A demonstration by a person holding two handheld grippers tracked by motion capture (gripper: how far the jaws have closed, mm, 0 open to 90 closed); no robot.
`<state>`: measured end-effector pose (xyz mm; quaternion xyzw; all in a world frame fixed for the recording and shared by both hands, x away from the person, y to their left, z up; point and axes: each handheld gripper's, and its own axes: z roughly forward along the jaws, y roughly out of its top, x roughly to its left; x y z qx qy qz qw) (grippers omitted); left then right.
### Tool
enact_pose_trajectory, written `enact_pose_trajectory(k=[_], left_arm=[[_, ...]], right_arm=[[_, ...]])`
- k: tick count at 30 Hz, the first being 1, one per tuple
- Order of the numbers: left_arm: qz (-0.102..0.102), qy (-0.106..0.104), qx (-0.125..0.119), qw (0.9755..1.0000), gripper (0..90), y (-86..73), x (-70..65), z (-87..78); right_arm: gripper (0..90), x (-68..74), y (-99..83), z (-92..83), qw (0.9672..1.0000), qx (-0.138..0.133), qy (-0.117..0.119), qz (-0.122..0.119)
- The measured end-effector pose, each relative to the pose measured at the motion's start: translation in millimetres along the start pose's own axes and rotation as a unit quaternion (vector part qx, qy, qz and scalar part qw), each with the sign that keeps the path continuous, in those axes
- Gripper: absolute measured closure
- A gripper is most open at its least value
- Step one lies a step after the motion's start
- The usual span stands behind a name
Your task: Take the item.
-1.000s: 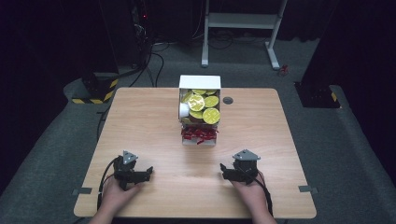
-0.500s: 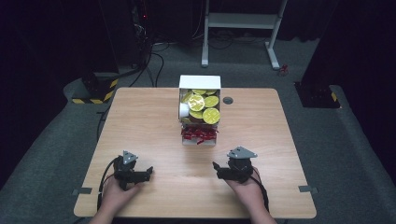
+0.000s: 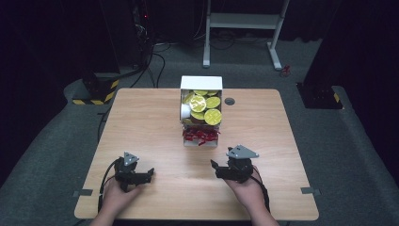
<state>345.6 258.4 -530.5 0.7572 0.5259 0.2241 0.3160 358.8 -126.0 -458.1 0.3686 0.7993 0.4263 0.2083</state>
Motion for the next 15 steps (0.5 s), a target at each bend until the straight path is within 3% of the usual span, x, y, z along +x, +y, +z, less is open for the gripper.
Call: enact_pose_trajectory(k=[5,15], left_arm=[[0.0,0.0,0.0,1.0,2.9,0.0,0.0,0.0],[0.002,0.0,0.002,1.0,2.9,0.1,0.3,-0.3]], right_arm=[[22.9,2.6,9.0,-5.8,1.0,-0.008,0.001,-0.003],[23.1,4.2,20.6,-13.7,0.9994,-0.033,0.009,-0.011]])
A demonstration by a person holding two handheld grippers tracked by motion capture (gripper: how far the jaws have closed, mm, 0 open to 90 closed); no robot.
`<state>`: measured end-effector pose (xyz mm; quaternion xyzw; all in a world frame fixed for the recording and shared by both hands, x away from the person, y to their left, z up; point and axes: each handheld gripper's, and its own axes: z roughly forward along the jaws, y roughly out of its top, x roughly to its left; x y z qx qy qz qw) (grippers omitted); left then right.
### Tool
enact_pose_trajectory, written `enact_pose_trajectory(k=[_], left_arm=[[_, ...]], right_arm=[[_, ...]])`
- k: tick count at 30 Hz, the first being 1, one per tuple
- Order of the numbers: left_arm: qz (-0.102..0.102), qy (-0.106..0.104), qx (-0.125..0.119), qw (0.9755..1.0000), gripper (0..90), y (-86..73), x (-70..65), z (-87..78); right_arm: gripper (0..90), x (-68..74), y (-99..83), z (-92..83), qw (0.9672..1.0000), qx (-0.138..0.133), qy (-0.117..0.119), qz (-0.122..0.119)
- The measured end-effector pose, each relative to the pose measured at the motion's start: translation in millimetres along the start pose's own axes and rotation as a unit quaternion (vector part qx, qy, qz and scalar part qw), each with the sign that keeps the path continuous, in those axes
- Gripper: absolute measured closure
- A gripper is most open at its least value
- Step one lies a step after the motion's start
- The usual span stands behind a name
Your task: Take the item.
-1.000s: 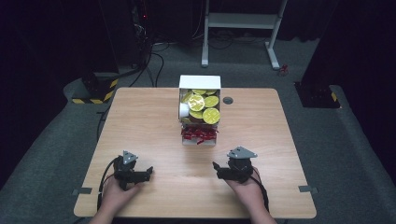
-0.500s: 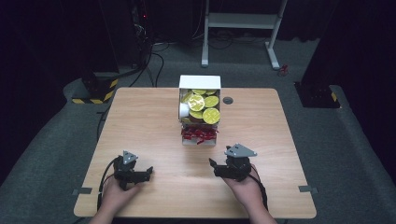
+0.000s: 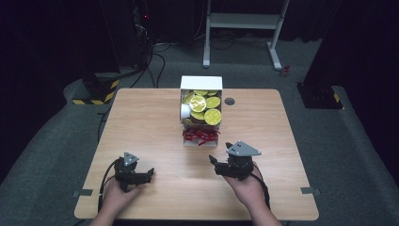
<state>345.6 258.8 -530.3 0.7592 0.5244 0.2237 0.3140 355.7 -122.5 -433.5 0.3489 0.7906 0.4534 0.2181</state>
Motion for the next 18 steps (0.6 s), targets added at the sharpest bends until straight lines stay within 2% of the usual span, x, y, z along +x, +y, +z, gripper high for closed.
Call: enact_pose_trajectory(k=[18], left_arm=[[-0.001,0.0,0.0,1.0,2.9,0.0,-0.1,0.0]], right_arm=[[25.3,-3.2,24.5,-9.2,0.9998,-0.018,-0.001,-0.004]])
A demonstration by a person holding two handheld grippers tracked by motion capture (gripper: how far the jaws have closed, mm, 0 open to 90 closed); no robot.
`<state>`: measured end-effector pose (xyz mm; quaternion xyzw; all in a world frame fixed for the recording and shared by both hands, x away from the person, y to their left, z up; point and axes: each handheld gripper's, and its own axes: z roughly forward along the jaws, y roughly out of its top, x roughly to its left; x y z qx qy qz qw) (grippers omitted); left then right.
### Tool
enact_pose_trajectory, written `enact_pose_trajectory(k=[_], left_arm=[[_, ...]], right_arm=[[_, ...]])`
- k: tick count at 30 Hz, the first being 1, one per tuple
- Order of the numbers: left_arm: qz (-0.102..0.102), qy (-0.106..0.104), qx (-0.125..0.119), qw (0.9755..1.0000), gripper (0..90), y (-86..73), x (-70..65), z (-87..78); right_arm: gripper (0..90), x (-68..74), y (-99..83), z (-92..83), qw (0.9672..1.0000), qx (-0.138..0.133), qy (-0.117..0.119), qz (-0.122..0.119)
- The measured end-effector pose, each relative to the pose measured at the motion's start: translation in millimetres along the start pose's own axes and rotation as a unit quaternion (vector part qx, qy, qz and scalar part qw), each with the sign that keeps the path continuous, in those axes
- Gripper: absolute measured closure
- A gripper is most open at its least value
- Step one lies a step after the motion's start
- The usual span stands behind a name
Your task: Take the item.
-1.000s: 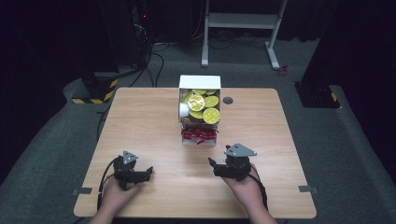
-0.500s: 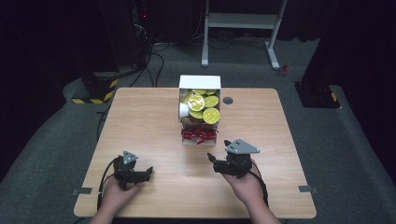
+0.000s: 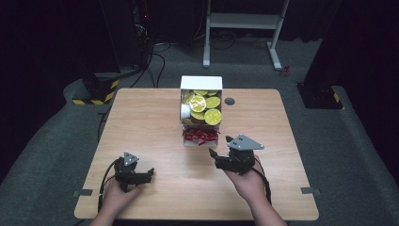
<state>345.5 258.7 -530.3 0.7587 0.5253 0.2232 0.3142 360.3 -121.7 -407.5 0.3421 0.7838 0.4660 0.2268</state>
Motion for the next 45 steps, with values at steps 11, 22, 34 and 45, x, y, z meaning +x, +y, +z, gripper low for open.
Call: enact_pose_trajectory(k=[11,22,34,45], left_arm=[[0.0,0.0,0.0,1.0,2.9,0.0,0.0,0.0],[0.0,0.0,0.0,1.0,2.8,0.0,0.0,0.0],[0.004,0.002,0.0,1.0,2.9,0.1,0.5,-0.2],[0.0,0.0,0.0,1.0,2.9,0.0,-0.1,0.0]], right_arm=[[27.3,4.2,23.1,-5.5,0.9997,-0.017,-0.005,-0.014],[27.2,3.7,39.7,-8.2,0.9991,-0.035,-0.009,-0.022],[27.1,4.2,61.4,-6.4,0.9983,-0.052,-0.005,-0.027],[27.5,2.6,82.5,5.7,0.9978,-0.057,-0.008,-0.033]])
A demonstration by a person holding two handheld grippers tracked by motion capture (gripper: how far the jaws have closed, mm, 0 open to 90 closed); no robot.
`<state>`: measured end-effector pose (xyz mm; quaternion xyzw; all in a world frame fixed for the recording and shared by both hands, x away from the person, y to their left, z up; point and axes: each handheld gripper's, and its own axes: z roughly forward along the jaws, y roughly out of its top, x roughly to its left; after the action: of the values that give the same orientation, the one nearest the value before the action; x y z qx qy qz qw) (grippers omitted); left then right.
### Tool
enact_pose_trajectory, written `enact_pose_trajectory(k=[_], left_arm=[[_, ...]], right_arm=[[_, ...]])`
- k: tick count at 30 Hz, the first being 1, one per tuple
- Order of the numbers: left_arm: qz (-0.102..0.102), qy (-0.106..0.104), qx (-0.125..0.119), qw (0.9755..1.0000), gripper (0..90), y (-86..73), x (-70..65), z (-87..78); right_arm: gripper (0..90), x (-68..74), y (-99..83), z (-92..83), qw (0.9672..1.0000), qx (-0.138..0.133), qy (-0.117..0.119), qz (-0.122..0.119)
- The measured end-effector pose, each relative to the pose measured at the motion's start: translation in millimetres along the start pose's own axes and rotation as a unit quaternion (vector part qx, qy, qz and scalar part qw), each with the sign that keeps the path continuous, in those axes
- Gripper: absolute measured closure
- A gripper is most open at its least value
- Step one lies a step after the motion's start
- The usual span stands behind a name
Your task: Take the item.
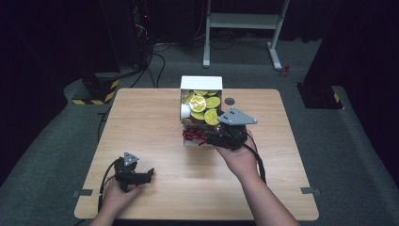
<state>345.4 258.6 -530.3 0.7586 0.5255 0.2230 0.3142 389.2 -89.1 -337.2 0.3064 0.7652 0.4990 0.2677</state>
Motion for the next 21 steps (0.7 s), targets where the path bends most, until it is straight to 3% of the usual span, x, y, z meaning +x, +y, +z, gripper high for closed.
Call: enact_pose_trajectory(k=[13,21], left_arm=[[0.0,0.0,0.0,1.0,2.9,0.0,0.0,0.0],[0.0,0.0,0.0,1.0,2.9,0.0,0.0,0.0]], right_arm=[[32.5,-0.8,16.8,20.6,0.9997,0.021,-0.013,0.005],[25.5,-5.5,25.9,33.6,0.9994,0.022,-0.013,0.022]])
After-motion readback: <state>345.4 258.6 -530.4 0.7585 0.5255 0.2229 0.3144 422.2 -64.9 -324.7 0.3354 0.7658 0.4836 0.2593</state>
